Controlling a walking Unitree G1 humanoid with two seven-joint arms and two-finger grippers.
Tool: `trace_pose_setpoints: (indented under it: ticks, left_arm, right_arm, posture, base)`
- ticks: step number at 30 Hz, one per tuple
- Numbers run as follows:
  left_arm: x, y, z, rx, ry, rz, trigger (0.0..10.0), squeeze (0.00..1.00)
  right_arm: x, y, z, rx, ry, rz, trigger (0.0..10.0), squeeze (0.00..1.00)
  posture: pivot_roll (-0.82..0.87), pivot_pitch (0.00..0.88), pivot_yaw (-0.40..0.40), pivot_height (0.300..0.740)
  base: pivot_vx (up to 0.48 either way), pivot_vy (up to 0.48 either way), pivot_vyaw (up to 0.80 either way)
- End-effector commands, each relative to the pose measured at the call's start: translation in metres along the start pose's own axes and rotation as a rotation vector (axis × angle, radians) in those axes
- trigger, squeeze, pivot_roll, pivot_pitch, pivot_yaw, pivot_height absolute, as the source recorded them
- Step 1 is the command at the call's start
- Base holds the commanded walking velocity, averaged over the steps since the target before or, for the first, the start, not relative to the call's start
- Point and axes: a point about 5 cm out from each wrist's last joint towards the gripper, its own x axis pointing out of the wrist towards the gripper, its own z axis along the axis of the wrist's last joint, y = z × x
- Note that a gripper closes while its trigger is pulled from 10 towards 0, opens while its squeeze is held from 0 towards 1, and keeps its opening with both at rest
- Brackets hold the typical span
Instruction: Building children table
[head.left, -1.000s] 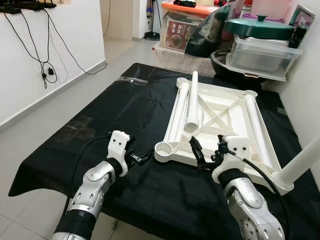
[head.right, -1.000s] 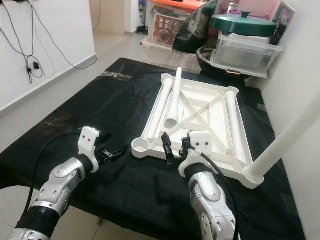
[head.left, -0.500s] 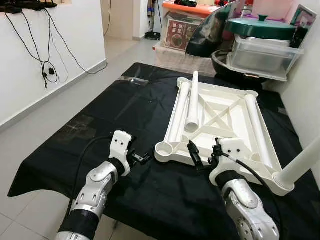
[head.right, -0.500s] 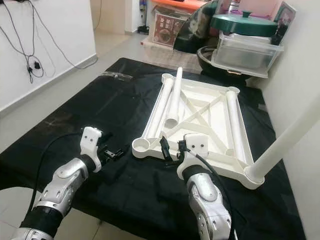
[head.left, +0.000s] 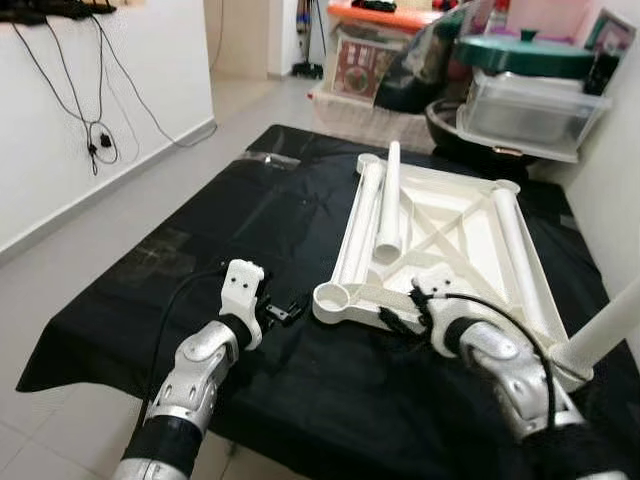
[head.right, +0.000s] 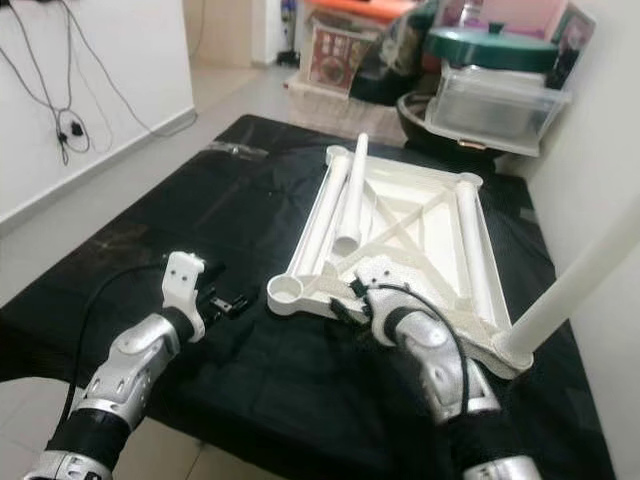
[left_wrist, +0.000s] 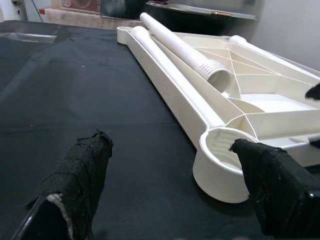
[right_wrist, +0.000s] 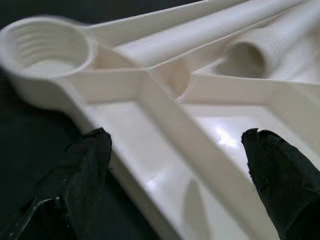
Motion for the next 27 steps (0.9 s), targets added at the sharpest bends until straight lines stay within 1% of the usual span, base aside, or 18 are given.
trace_pose_setpoints:
  ticks: [1,2,3,4,5,7,8,9,10,16,18,19,20,21,22,23,26,27]
  left_arm:
    - [0.001,-0.001,0.0,0.014,0.002,-0.003,10.0,0.0]
    - [0.001,-0.001,-0.001,0.013,0.002,-0.002,10.0,0.0]
    - [0.001,-0.001,-0.001,0.013,0.002,-0.002,10.0,0.0]
    - [0.001,-0.002,-0.002,0.013,0.001,-0.002,10.0,0.0]
    - [0.001,-0.002,-0.002,0.013,0.001,-0.002,10.0,0.0]
    - [0.001,-0.003,-0.002,0.013,-0.002,-0.002,10.0,0.0]
    - [0.001,-0.003,-0.002,0.013,-0.002,-0.002,10.0,0.0]
    - [0.002,-0.004,-0.001,0.013,-0.006,-0.001,10.0,0.0]
    - [0.001,-0.002,-0.001,0.014,-0.005,0.002,10.0,0.0]
    - [0.0,0.0,-0.002,0.015,0.001,0.007,10.0,0.0]
    - [0.0,-0.001,-0.003,0.015,0.004,0.006,10.0,0.0]
    - [0.0,-0.002,-0.003,0.015,0.005,0.005,10.0,0.0]
    - [0.0,-0.002,-0.004,0.015,0.006,0.003,10.0,0.0]
    - [0.0,-0.002,-0.004,0.015,0.006,0.003,10.0,0.0]
    - [0.001,-0.003,-0.004,0.015,0.006,0.002,10.0,0.0]
    - [0.001,-0.003,-0.004,0.015,0.007,0.002,10.0,0.0]
    - [0.001,-0.003,-0.004,0.014,0.007,0.002,10.0,0.0]
    - [0.0,-0.002,-0.004,0.014,0.007,0.004,10.0,0.0]
  right_arm:
    - [0.001,0.0,-0.007,-0.052,0.048,0.092,10.0,0.0]
    - [0.0,-0.003,-0.009,-0.061,0.072,0.13,10.0,0.0]
    - [0.0,-0.003,-0.009,-0.061,0.072,0.13,10.0,0.0]
    - [0.002,-0.014,-0.013,-0.063,0.119,0.149,10.0,0.0]
    - [0.002,-0.014,-0.013,-0.063,0.119,0.149,10.0,0.0]
    - [0.003,-0.027,-0.02,-0.067,0.199,0.186,10.0,0.0]
    - [0.003,-0.027,-0.02,-0.067,0.199,0.186,10.0,0.0]
    - [-0.001,-0.032,-0.03,-0.057,0.282,0.264,10.0,0.0]
    - [-0.004,-0.032,-0.037,-0.052,0.327,0.3,10.0,0.0]
    - [-0.008,-0.03,-0.05,-0.047,0.405,0.361,10.0,0.0]
    - [-0.012,-0.025,-0.059,-0.038,0.451,0.433,10.0,0.0]
    - [-0.013,-0.023,-0.062,-0.028,0.464,0.466,8.7,0.0]
    - [-0.015,-0.021,-0.064,-0.025,0.467,0.499,2.8,0.0]
    - [-0.015,-0.021,-0.064,-0.025,0.467,0.499,2.8,0.0]
    - [-0.016,-0.02,-0.065,-0.027,0.465,0.522,0.0,0.0]
    - [-0.017,-0.019,-0.067,-0.031,0.469,0.55,0.0,0.0]
    - [-0.018,-0.019,-0.067,-0.034,0.472,0.568,0.0,0.0]
    - [-0.023,-0.015,-0.065,-0.048,0.455,0.63,0.0,0.0]
  posture:
    - [0.17,0.0,-0.137,0.74]
    - [0.17,0.0,-0.137,0.74]
    - [0.17,0.0,-0.137,0.74]
    - [0.17,0.0,-0.141,0.74]
    - [0.17,0.0,-0.141,0.74]
    - [0.18,0.0,-0.151,0.74]
    - [0.18,0.0,-0.151,0.74]
    - [0.19,0.0,-0.157,0.74]
    - [0.19,0.0,-0.157,0.74]
    - [0.19,0.0,-0.158,0.74]
    - [0.19,0.0,-0.16,0.74]
    - [0.19,0.0,-0.161,0.74]
    - [0.19,0.0,-0.161,0.74]
    - [0.19,0.0,-0.161,0.74]
    - [0.19,0.0,-0.161,0.74]
    - [0.19,0.0,-0.161,0.74]
    - [0.19,0.0,-0.161,0.74]
    - [0.17,0.0,-0.162,0.74]
  base:
    - [0.0,0.0,0.0]
    - [0.0,0.0,0.0]
    - [0.0,0.0,0.0]
    - [0.0,0.0,0.0]
    - [0.0,0.0,0.0]
    - [0.0,0.0,0.0]
    - [0.0,0.0,0.0]
    - [0.0,0.0,0.0]
    - [0.0,0.0,0.0]
    - [0.0,0.0,0.0]
    - [0.0,0.0,0.0]
    - [0.0,0.0,0.0]
    - [0.0,0.0,0.0]
    - [0.0,0.0,0.0]
    - [0.0,0.0,0.0]
    - [0.0,0.0,0.0]
    - [0.0,0.0,0.0]
    - [0.0,0.0,0.0]
